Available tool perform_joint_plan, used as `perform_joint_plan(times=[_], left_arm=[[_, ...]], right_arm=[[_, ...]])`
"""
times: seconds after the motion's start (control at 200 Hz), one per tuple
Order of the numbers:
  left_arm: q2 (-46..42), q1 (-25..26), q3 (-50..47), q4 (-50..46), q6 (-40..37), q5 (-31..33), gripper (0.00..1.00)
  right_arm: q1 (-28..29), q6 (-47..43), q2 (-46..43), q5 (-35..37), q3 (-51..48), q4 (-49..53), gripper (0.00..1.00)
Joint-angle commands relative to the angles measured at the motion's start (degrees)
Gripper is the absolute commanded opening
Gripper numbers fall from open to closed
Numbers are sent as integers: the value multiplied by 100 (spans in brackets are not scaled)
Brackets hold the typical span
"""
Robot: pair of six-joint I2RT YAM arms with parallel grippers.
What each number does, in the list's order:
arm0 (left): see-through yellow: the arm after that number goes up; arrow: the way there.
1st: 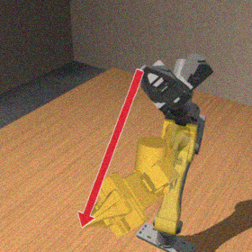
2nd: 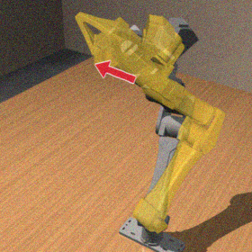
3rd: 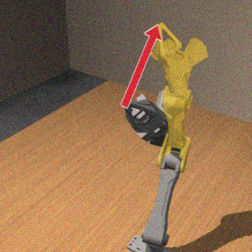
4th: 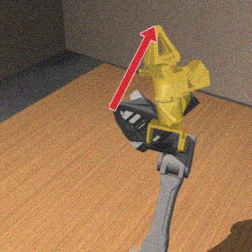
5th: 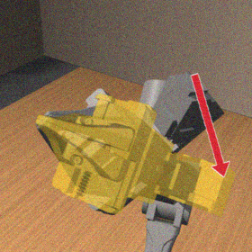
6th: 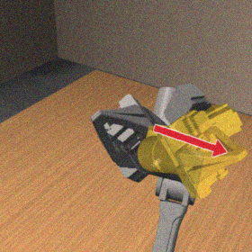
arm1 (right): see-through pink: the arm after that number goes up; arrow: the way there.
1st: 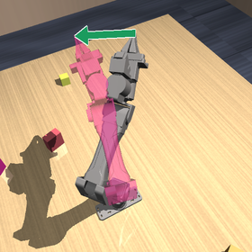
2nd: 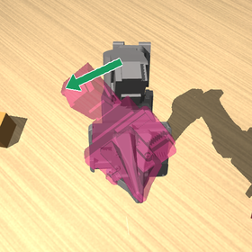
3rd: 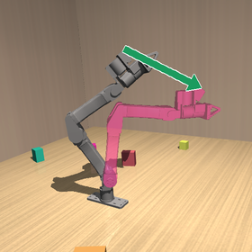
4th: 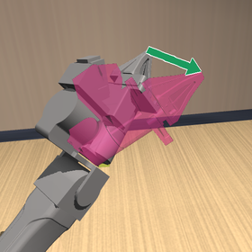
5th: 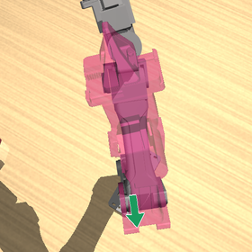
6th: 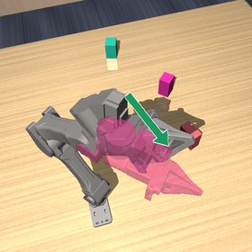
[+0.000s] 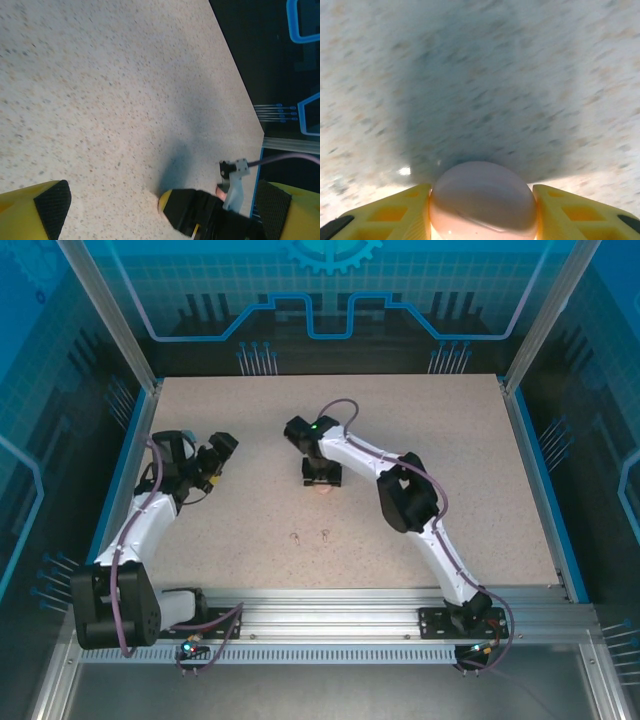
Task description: Insert wireless bluetooth earbuds into charging case
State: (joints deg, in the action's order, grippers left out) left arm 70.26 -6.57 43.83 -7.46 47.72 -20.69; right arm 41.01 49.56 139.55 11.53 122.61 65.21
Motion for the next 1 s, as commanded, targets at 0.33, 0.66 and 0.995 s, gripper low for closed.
perform_joint_plan(times=[0.33,0.66,0.995], left_arm=[[294,870,-158,575,400,211,99],[249,1157,-266,652,446,364,99],[198,1353,-562,914,569,446,99]], right_arm=[[-446,-794,-254,-250,-547,-18,65],[-436,-336,-254,-293,-688,-53,69],[-509,-162,-127,-155,-554,-4,63]])
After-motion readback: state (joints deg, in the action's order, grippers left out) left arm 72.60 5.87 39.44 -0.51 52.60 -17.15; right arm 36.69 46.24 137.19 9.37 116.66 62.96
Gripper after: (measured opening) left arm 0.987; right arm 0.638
